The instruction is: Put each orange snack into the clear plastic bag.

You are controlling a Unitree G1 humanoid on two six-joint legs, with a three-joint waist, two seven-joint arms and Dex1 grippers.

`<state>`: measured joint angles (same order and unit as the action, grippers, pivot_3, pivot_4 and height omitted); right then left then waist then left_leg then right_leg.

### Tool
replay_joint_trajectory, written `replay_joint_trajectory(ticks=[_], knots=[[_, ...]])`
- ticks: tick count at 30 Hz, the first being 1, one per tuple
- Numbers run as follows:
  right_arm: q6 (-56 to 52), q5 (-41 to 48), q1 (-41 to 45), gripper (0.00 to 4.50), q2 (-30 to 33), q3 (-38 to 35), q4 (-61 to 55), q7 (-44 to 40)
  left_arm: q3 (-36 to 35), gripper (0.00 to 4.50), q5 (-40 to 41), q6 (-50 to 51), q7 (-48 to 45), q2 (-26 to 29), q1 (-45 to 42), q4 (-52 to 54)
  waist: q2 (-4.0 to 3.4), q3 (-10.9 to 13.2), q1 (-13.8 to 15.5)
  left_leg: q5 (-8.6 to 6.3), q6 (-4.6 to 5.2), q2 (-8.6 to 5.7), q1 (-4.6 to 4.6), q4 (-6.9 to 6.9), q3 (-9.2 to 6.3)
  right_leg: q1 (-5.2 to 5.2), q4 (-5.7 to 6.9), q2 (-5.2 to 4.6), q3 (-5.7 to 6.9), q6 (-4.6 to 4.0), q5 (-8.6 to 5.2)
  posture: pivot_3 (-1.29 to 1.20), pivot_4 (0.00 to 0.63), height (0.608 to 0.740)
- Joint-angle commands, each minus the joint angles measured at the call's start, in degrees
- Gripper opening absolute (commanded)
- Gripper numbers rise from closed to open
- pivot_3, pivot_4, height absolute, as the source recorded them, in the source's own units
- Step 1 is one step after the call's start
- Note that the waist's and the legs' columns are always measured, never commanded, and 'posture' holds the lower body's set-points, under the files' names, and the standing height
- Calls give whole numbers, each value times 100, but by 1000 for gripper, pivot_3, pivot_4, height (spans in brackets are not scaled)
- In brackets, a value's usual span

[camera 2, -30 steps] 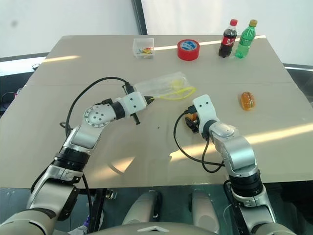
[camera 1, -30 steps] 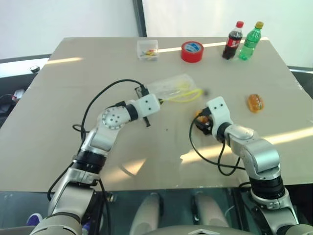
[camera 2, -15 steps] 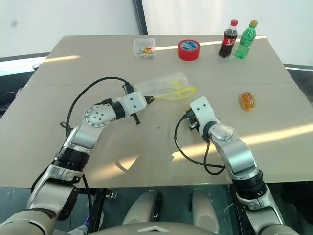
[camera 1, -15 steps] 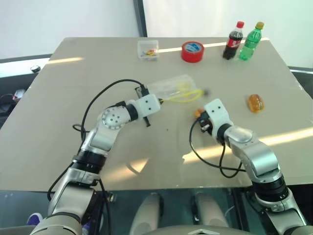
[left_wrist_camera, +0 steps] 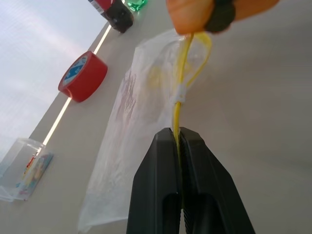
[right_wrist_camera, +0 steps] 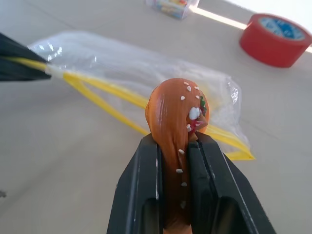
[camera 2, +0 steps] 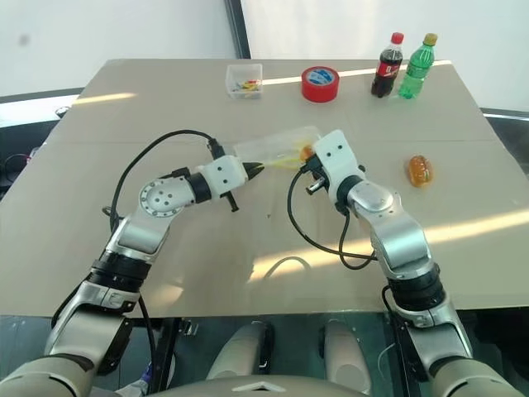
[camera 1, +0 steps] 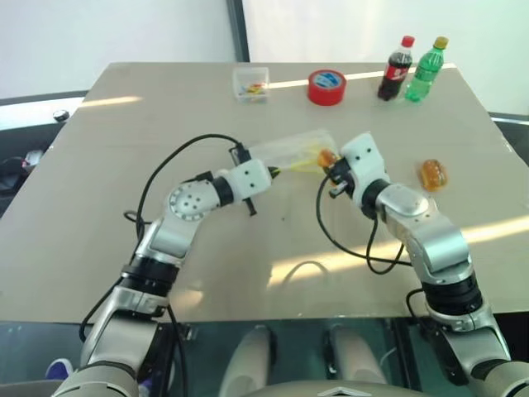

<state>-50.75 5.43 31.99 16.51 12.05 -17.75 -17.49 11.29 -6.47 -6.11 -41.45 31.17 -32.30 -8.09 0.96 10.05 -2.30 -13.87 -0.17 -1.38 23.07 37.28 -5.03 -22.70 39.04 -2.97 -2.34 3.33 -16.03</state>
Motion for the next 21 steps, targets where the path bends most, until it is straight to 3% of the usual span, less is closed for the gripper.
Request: replay_joint_trajectory(ticks=[1, 12, 21], knots=[[311, -92, 226, 525, 40, 86, 93, -130, -166, 0, 136, 29, -21, 34, -12, 350, 0, 0, 0, 0, 0, 0, 0, 0, -1, 0, 0, 0, 1, 0, 0, 0, 150, 740], [-335, 61, -2, 525, 395, -157, -530, -291, -251, 0, 117, 364, 40, 108, -25, 451, 0, 0, -3, 0, 0, 0, 1, 0, -1, -1, 1, 1, 0, 0, 0, 0, 150, 740], [-163, 47, 95, 525, 124, -94, -180, -197, -219, 0, 156, 213, -112, 163, 25, 600, 0, 0, -4, 0, 0, 0, 1, 0, 0, -2, 1, 2, -1, 0, 0, 0, 150, 740]])
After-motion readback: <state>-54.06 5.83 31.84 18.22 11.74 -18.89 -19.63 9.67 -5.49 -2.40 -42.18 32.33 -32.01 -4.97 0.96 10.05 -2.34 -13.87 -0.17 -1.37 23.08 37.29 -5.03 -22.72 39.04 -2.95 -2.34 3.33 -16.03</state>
